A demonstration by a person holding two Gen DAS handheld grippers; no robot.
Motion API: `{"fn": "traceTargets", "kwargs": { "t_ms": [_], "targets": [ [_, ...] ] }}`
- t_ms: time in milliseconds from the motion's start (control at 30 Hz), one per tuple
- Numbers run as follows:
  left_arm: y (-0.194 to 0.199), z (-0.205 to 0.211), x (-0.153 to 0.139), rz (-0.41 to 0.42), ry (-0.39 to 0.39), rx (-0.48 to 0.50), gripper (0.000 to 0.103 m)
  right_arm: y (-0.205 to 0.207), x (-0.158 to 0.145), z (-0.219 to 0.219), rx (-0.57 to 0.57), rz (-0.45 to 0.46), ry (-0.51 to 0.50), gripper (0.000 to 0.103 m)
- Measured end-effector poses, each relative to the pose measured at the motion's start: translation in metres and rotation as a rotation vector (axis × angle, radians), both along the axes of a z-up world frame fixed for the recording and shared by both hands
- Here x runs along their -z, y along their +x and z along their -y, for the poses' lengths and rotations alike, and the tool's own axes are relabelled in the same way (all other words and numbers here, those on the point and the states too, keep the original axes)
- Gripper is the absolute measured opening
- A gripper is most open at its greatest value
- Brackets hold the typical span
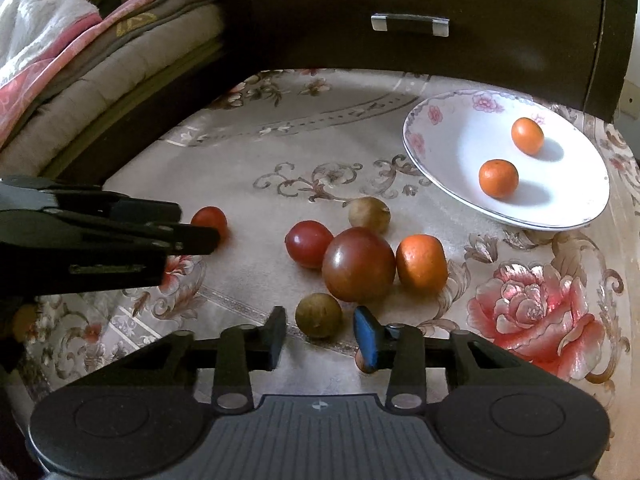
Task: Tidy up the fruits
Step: 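Grasp the red cherry tomato with the left tool while the right tool grasps a brown fruit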
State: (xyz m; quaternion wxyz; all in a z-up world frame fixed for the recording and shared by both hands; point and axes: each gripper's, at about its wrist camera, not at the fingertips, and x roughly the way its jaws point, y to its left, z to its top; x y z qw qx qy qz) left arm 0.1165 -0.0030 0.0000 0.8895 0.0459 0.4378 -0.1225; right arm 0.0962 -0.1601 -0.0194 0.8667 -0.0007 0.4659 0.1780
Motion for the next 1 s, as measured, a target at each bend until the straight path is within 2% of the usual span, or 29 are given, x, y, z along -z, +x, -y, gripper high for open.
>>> {"fn": "traceTargets", "kwargs": {
  "t_ms": [67, 100, 167, 267, 433, 533, 667, 900, 1000],
  "targets": [
    [0.003, 0.002, 0.006, -0.009, 0.006, 0.005, 0.049, 0.000, 0.000, 0.002, 0.003, -0.001, 0.002, 0.027],
    [0.005, 0.003, 0.009, -0.010, 0.015, 0.002, 0.049, 0.001, 0.000, 0.003, 0.005, -0.005, 0.009, 0.021],
    [0.008, 0.002, 0.013, -0.011, 0.032, -0.010, 0.049, 0.002, 0.000, 0.006, 0.008, -0.018, 0.030, 0.019],
    [0.014, -0.004, 0.018, -0.021, 0.017, -0.044, 0.049, 0.002, 0.000, 0.006, 0.004, -0.017, 0.027, 0.019],
    [0.016, -0.003, 0.020, -0.007, 0.022, -0.047, 0.047, 0.002, -0.002, 0.010, 0.005, -0.024, 0.034, 0.019],
    [0.015, 0.002, 0.019, -0.013, 0.030, -0.023, 0.041, 0.000, -0.003, 0.012, 0.004, -0.027, 0.034, 0.019],
    [0.008, 0.011, 0.016, -0.002, 0.073, 0.029, 0.041, -0.001, -0.006, 0.014, 0.001, -0.021, 0.027, 0.019],
    [-0.002, 0.007, 0.004, -0.018, 0.013, 0.038, 0.037, -0.007, -0.012, 0.015, -0.018, -0.009, 0.022, 0.019],
    [-0.005, 0.010, 0.005, -0.014, 0.035, 0.050, 0.037, -0.010, -0.012, 0.012, -0.026, -0.010, 0.015, 0.019]
  ]
}}
